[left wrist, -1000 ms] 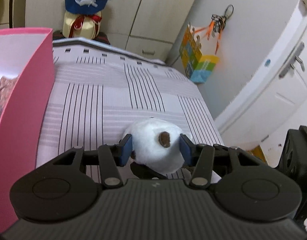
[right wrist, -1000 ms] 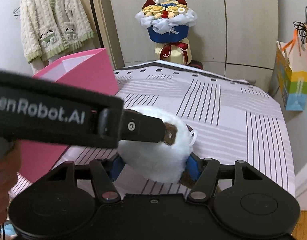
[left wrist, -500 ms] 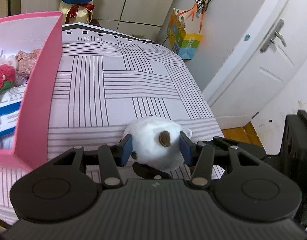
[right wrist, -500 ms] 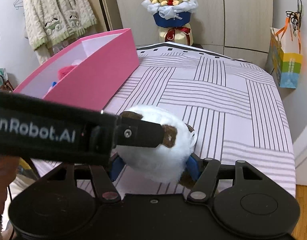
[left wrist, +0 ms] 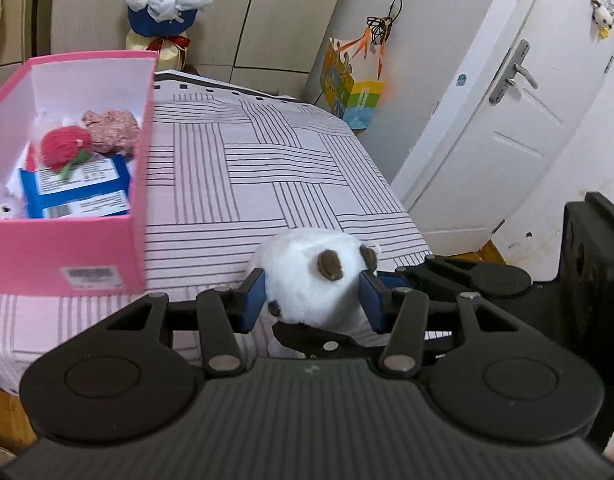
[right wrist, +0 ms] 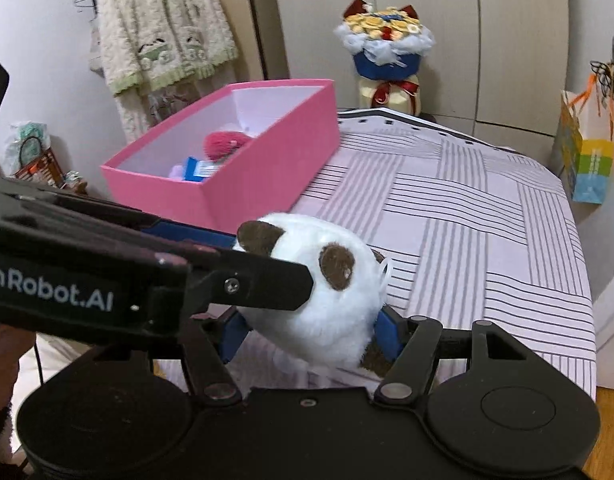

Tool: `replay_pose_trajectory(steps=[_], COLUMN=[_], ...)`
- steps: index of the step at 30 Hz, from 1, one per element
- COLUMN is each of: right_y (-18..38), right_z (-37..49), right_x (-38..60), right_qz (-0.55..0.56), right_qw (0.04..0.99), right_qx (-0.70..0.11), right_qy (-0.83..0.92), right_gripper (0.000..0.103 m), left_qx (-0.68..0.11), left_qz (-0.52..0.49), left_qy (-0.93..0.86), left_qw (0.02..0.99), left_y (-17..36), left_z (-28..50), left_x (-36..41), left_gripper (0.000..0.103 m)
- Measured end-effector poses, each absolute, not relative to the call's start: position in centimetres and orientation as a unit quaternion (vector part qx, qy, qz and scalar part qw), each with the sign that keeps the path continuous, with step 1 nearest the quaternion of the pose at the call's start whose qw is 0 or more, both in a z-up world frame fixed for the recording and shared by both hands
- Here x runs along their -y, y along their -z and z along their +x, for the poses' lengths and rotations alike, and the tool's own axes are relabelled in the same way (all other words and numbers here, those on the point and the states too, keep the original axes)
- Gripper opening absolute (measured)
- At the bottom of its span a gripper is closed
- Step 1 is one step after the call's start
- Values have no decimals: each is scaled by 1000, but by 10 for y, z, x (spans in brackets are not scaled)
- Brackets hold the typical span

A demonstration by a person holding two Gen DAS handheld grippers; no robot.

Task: Organize soft objects
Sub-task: 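Carry the white plush toy with the left gripper into the pink box and open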

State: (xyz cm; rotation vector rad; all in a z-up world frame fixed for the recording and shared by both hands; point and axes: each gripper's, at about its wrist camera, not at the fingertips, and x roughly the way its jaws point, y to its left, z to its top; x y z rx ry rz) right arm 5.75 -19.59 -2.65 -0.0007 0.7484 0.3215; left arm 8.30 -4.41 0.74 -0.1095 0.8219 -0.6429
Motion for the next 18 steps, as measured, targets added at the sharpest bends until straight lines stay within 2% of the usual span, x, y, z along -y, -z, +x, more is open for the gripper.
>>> replay_pose_trajectory(steps=[9,18], right_y=[-2,-34], right_z=[54,87], right_x=[148,112], right_qz=[-14,-18], right_qw=[918,927], right_qx=[-338,-289], right_qy=[-206,-240], right_gripper=[70,71], left_qx=[-343,-290], left_qz=[-40,-46], left_qy=[270,241], left_qw=[899,925], left_y=[-38,-71], left_z=[60,84], left_x=[-9,-51], left_gripper=[49,49])
